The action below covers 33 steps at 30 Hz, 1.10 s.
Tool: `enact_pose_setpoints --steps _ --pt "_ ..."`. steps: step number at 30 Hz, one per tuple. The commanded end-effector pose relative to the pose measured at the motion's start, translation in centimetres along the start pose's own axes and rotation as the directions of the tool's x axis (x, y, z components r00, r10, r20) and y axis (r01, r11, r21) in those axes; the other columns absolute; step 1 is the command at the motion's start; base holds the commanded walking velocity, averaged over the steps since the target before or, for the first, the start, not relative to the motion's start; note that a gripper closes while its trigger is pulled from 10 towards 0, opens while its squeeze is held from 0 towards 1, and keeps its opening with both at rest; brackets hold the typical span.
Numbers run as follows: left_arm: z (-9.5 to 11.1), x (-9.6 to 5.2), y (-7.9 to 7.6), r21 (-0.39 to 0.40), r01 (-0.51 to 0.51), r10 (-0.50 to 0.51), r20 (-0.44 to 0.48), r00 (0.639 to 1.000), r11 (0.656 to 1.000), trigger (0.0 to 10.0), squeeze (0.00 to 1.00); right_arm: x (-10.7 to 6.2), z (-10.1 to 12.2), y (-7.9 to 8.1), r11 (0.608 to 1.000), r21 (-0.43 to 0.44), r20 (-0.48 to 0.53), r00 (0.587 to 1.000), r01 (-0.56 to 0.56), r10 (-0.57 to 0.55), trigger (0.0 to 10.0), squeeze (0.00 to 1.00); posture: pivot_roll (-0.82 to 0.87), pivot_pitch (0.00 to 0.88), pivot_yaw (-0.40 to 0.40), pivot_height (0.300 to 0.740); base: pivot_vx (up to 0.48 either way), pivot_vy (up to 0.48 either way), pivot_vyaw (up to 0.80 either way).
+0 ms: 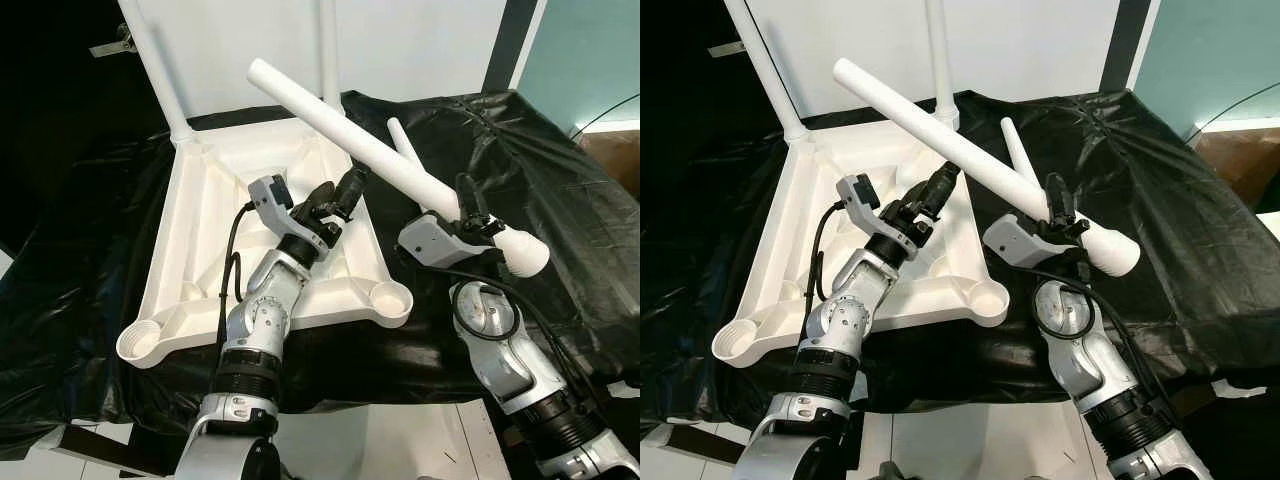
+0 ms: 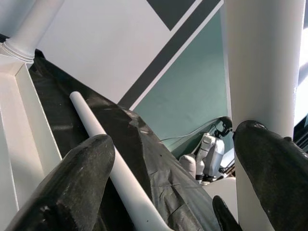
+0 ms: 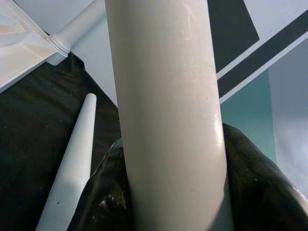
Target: Building children table
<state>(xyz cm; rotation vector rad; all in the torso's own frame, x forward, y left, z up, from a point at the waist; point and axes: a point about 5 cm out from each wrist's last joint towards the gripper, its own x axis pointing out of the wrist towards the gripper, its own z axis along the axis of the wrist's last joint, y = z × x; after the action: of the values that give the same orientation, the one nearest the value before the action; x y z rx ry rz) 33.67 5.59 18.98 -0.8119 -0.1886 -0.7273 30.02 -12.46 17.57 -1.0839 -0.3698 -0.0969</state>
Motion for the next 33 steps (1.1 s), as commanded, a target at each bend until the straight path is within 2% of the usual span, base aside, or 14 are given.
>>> enact_pose_setpoints --steps 1,5,8,10,14,20,23,27,30,33 --pt "0.4 0.9 -1.2 0.016 0.053 -0.054 0.016 0.998 0.998 10.0 0.00 -1.6 1.9 2.9 0.990 -0.012 0.123 0.982 -0.142 0.143 0.0 0.00 -0.12 0.023 0.080 0.740 0.000 0.000 0.00" --pt "0.4 0.9 -1.2 0.015 0.055 -0.056 0.016 0.998 0.998 10.0 0.00 -1.6 1.7 3.0 0.990 -0.008 0.109 0.984 -0.143 0.143 0.0 0.00 -0.12 0.023 0.080 0.740 0.000 0.000 0.00" --pt "0.3 0.8 -1.2 0.013 0.061 -0.061 0.015 0.998 0.998 10.0 0.00 -1.2 0.6 2.6 0.990 0.091 0.010 0.994 -0.107 0.106 0.0 0.00 -0.12 0.019 0.083 0.740 0.000 0.000 0.00" --pt "0.3 0.8 -1.2 0.013 0.062 -0.062 0.014 0.998 0.998 10.0 0.00 -1.1 0.4 2.5 0.989 0.112 -0.012 0.995 -0.093 0.095 0.0 0.00 -0.12 0.019 0.083 0.740 0.000 0.000 0.00" --pt "0.3 0.8 -1.2 0.016 0.067 -0.067 0.010 0.998 0.998 10.0 0.00 -0.4 0.3 1.8 0.993 0.099 -0.007 0.998 -0.064 0.065 0.0 0.00 -0.12 0.015 0.087 0.740 0.000 0.000 0.00" --pt "0.3 0.8 -1.2 0.017 0.069 -0.069 0.009 0.998 0.997 10.0 0.00 -0.3 0.2 1.6 0.994 0.090 -0.006 0.998 -0.056 0.057 0.0 0.00 -0.12 0.014 0.087 0.740 0.000 0.000 0.00" --pt "0.4 0.9 -1.4 0.018 0.075 -0.075 0.011 0.997 0.997 10.0 0.00 -0.4 -0.2 1.6 0.992 0.114 -0.042 0.998 -0.046 0.051 0.0 0.00 -0.12 0.011 0.086 0.740 0.000 0.000 0.00" --pt "0.4 0.9 -1.4 0.018 0.075 -0.075 0.011 0.997 0.997 10.0 0.00 -0.4 -0.2 1.6 0.992 0.116 -0.042 0.998 -0.046 0.051 0.0 0.00 -0.12 0.011 0.086 0.740 0.000 0.000 0.00" --pt "0.3 0.8 -1.5 0.017 0.075 -0.076 0.008 0.997 0.997 10.0 0.00 0.0 -1.6 0.6 0.992 0.123 -0.117 0.993 0.014 0.000 0.0 0.00 -0.12 0.014 0.086 0.740 0.000 0.000 0.00" --pt "0.3 0.7 -1.6 0.016 0.076 -0.077 0.007 0.997 0.997 10.0 0.00 0.0 -1.8 0.5 0.992 0.123 -0.125 0.992 0.021 -0.005 0.0 0.00 -0.12 0.016 0.086 0.740 0.000 0.000 0.00"
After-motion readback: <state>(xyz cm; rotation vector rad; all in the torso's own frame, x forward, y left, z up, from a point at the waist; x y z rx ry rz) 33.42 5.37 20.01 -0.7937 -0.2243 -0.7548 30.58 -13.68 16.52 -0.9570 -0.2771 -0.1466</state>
